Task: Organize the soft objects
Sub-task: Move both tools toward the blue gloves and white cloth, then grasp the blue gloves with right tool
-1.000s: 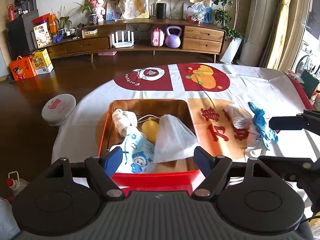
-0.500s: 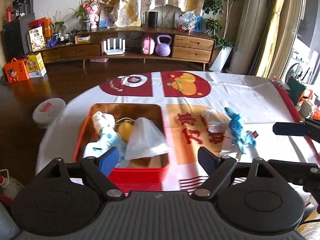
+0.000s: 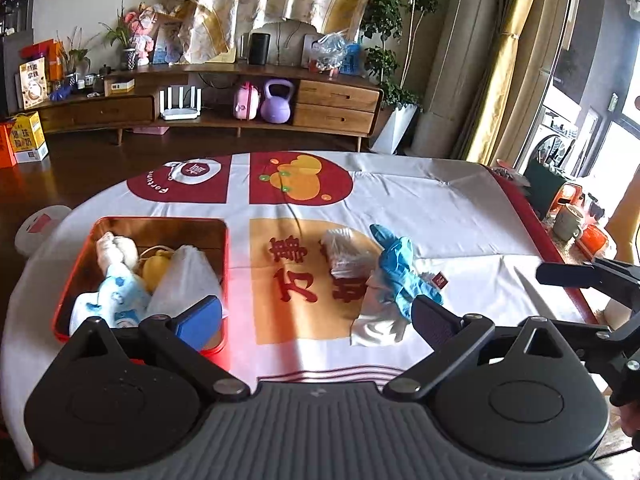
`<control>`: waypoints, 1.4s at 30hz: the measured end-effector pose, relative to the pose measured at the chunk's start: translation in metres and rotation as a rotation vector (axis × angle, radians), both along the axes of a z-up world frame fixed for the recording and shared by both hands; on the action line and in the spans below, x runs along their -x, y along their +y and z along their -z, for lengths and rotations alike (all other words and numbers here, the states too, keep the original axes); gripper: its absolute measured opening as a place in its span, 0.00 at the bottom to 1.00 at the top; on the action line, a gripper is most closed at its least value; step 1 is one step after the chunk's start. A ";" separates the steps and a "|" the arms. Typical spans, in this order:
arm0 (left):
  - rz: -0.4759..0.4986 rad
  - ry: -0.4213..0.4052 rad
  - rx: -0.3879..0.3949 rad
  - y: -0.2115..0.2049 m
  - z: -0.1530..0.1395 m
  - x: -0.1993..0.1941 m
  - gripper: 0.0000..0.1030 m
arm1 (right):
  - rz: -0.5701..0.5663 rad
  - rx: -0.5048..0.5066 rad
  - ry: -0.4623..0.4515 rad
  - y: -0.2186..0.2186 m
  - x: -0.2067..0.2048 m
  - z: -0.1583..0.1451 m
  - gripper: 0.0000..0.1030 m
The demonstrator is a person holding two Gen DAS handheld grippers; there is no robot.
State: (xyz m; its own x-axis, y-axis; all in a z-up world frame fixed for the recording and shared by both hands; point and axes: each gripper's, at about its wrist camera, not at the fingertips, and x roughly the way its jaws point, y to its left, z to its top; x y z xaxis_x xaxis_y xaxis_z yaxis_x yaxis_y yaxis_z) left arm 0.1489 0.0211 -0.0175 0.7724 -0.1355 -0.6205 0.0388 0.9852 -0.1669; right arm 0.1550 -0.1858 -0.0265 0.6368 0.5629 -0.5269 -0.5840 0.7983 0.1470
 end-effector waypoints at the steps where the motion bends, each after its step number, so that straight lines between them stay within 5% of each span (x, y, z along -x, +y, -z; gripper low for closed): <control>1: 0.000 -0.001 -0.002 -0.003 0.001 -0.003 0.99 | 0.009 0.006 -0.001 -0.005 -0.001 0.001 1.00; 17: 0.075 0.054 -0.031 -0.059 0.037 -0.052 0.99 | 0.107 0.058 0.013 -0.052 -0.060 0.023 1.00; 29: 0.055 0.101 -0.130 -0.082 0.083 -0.089 0.99 | 0.093 0.086 0.059 -0.022 -0.119 0.047 0.97; 42: 0.042 0.133 -0.175 -0.079 0.116 -0.126 0.99 | 0.191 0.091 0.160 0.005 -0.187 0.073 0.84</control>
